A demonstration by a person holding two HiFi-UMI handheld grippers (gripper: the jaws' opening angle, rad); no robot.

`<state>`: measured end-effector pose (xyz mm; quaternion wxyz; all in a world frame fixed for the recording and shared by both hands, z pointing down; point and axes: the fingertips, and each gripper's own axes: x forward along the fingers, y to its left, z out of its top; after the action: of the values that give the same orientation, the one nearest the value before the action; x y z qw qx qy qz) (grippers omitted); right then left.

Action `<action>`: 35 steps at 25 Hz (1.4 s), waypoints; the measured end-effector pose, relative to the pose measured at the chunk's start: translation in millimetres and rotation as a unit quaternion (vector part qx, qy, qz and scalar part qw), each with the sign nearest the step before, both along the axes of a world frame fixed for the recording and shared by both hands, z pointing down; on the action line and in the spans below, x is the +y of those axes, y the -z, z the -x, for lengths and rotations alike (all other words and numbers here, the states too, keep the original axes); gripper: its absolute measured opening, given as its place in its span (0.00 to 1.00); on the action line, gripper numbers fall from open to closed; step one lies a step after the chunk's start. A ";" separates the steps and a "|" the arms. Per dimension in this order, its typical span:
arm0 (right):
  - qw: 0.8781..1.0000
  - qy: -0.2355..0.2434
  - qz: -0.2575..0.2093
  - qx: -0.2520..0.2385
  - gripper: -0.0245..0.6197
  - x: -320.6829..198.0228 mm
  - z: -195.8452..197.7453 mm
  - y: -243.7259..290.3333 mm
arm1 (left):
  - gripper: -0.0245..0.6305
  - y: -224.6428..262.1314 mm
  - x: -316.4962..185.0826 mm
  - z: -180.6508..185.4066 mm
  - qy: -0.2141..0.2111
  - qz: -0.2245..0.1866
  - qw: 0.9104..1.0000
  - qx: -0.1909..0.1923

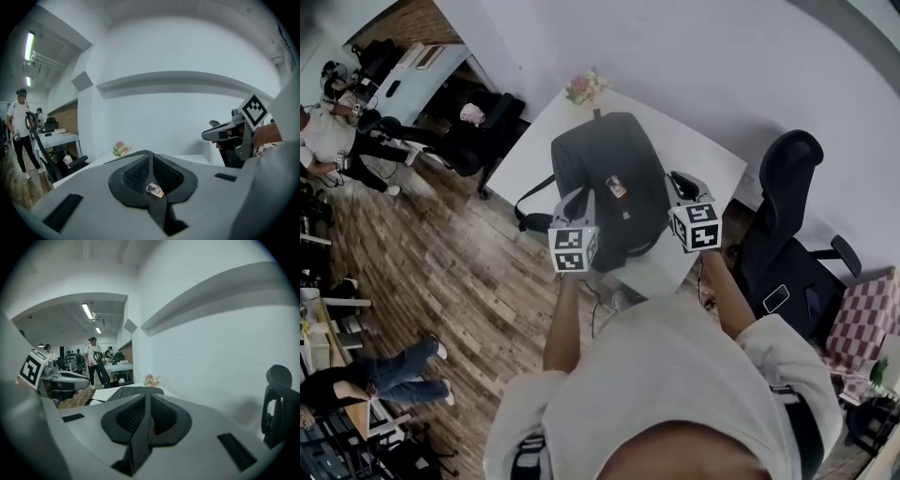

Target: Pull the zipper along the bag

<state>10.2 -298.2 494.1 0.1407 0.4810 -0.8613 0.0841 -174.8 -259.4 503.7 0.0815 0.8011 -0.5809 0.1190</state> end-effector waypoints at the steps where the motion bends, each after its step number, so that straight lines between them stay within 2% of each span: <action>1: 1.000 0.000 -0.006 -0.003 0.11 -0.6 1.5 4.9 | 0.11 3.5 -0.5 0.6 0.002 -0.005 1.000 0.000; 4: 1.000 0.002 -0.029 -0.008 0.06 -2.1 5.9 17.3 | 0.09 12.3 -1.7 0.5 0.005 -0.018 1.000 0.002; 11: 0.998 0.010 -0.057 -0.008 0.06 -4.2 10.5 33.0 | 0.08 24.6 -5.3 4.9 0.017 -0.031 0.999 0.008; 35: 0.998 0.028 -0.050 0.014 0.06 -2.5 10.7 24.1 | 0.08 19.3 -5.0 -3.8 0.020 -0.021 1.000 0.011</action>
<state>-0.5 -300.8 470.1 0.1309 0.4646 -0.8753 0.0304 -171.0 -264.4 484.4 0.0734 0.7922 -0.5982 0.0958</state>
